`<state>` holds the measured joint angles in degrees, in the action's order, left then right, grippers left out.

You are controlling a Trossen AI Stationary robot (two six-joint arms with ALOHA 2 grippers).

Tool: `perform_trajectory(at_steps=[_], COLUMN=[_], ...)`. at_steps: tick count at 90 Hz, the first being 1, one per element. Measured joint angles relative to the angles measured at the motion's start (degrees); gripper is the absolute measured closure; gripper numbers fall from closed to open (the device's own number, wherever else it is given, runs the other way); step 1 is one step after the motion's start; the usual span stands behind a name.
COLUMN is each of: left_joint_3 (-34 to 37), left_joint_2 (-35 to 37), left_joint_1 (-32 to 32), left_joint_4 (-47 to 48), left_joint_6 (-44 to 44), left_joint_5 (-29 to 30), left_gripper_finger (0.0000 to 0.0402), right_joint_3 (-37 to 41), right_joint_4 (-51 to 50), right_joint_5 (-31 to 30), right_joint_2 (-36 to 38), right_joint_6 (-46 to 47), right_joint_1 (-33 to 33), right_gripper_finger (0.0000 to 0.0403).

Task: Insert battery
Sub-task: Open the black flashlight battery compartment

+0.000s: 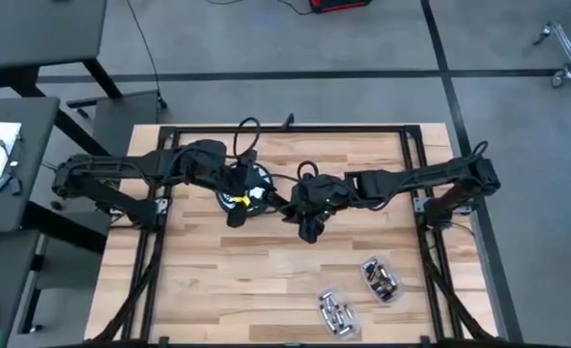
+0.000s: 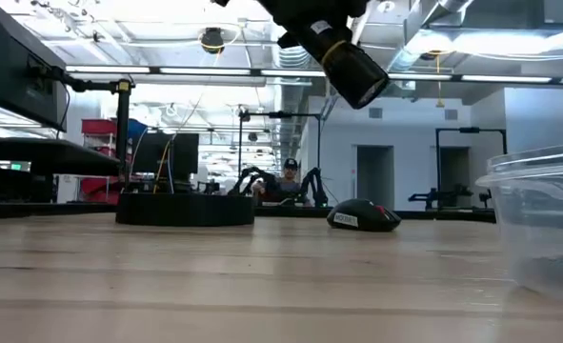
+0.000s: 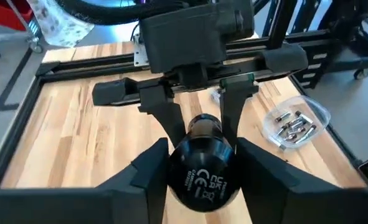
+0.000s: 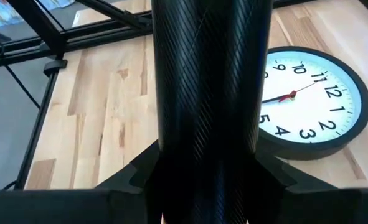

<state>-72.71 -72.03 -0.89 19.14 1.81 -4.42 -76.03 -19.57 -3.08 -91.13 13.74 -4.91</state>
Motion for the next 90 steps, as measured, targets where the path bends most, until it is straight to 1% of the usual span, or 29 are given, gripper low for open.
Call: perform_trajectory(at_steps=[10,22,27,37,43,52,58,66,72,78,83,90], left_joint_3=[0.0,0.0,0.0,-0.1,-0.1,-0.1,0.0,0.0,0.0,0.0,0.0,-0.1], left_joint_2=[-0.3,-1.1,-1.2,-1.8,-2.0,-2.8,-3.1,-3.1,-2.3,-1.3,-0.1,0.8], left_joint_1=[-1.1,-2.1,-2.2,-2.4,-2.8,-2.8,-2.8,-2.8,-2.7,-2.7,-2.3,-1.0], left_joint_4=[1.2,1.4,0.6,0.5,1.2,1.0,1.2,1.3,1.4,3.4,6.6,15.5], left_joint_6=[-8.6,-22.3,-28.4,-42.9,-47.8,-52.5,-53.8,-53.3,-50.9,-46.1,-42.1,-36.6], left_joint_5=[-0.3,0.2,1.5,6.1,6.4,6.5,6.4,6.3,6.2,5.4,4.8,4.9], left_gripper_finger=[0.0265,0.0267,0.0267,0.0269,0.0269,0.0269,0.0269,0.0269,0.0269,0.0269,0.0269,0.0269], right_joint_3=[0.0,0.0,0.0,0.0,0.0,0.0,0.0,0.0,0.0,0.0,0.0,0.0], right_joint_4=[-0.3,-1.5,-2.3,-4.7,-6.5,-8.4,-10.3,-11.0,-11.4,-12.0,-12.5,-12.4], right_joint_5=[-0.6,-5.8,-8.6,-15.4,-19.6,-26.2,-28.2,-28.5,-28.5,-27.6,-25.8,-24.2], right_joint_2=[0.0,-0.1,-0.1,-0.1,-0.1,-0.1,0.0,0.0,0.0,0.2,0.4,0.7], right_joint_6=[-0.2,-2.4,-3.4,-5.1,-5.6,-5.6,-5.5,-4.7,-3.9,-2.7,-1.2,1.0], right_joint_1=[0.0,-0.2,-0.4,-1.0,-1.5,-2.2,-2.7,-3.2,-3.2,-3.2,-3.2,-3.2], right_gripper_finger=[0.0264,0.0264,0.0264,0.0264,0.0264,0.0264,0.0264,0.0264,0.0264,0.0264,0.0264,0.0264])
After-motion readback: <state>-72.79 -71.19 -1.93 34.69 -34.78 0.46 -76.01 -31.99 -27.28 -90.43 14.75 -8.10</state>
